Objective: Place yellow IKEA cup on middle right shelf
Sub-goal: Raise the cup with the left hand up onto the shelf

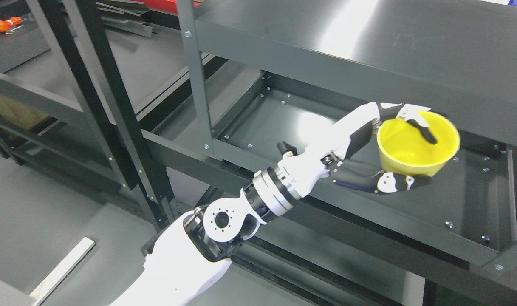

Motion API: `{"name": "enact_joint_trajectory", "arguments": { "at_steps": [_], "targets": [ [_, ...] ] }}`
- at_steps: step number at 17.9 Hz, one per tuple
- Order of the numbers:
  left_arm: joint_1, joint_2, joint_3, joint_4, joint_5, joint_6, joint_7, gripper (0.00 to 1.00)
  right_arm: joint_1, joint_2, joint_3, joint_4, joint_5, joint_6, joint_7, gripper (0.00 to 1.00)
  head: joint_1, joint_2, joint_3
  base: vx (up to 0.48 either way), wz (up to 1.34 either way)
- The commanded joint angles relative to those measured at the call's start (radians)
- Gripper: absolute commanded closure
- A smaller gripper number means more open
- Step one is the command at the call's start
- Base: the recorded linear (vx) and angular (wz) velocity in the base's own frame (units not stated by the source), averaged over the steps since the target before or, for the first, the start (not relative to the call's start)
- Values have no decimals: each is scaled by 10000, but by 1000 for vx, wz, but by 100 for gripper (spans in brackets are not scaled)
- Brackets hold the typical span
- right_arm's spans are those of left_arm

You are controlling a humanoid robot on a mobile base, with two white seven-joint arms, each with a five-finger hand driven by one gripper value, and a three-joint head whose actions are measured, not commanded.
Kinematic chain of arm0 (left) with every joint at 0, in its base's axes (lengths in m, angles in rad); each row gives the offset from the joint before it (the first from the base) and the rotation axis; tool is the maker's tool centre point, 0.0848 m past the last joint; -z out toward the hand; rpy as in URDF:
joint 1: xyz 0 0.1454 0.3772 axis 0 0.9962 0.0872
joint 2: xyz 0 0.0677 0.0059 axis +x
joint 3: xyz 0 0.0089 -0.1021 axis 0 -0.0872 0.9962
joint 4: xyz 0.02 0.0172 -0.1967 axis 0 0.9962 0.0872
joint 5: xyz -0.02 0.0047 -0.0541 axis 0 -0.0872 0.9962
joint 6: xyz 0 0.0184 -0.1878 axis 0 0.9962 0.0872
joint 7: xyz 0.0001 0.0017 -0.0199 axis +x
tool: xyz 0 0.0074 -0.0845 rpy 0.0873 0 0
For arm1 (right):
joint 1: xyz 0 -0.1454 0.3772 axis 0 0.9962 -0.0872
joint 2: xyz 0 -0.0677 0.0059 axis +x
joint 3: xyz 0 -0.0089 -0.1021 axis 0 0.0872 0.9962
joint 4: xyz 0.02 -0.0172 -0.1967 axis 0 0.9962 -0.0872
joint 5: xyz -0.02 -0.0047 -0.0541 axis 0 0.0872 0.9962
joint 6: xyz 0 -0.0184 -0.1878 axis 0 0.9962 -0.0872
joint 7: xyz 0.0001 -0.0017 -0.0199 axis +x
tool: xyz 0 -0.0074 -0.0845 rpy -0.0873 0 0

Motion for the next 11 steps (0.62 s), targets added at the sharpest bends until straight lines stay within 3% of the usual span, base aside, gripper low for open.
{"name": "enact_joint_trajectory", "arguments": {
  "at_steps": [1, 8, 11],
  "targets": [
    [-1272, -153, -188, -176, 67, -36, 15, 99, 139, -175, 169, 1, -245, 8, -10, 1, 0, 0, 0, 14, -221],
    [-2131, -153, 916, -176, 435, -20, 77, 100, 139, -175, 169, 1, -245, 8, -10, 1, 0, 0, 0, 42, -275],
    [-2300, -153, 2523, -176, 435, 849, 382, 100, 139, -175, 169, 1, -245, 8, -10, 1, 0, 0, 0, 67, -231]
  ]
}}
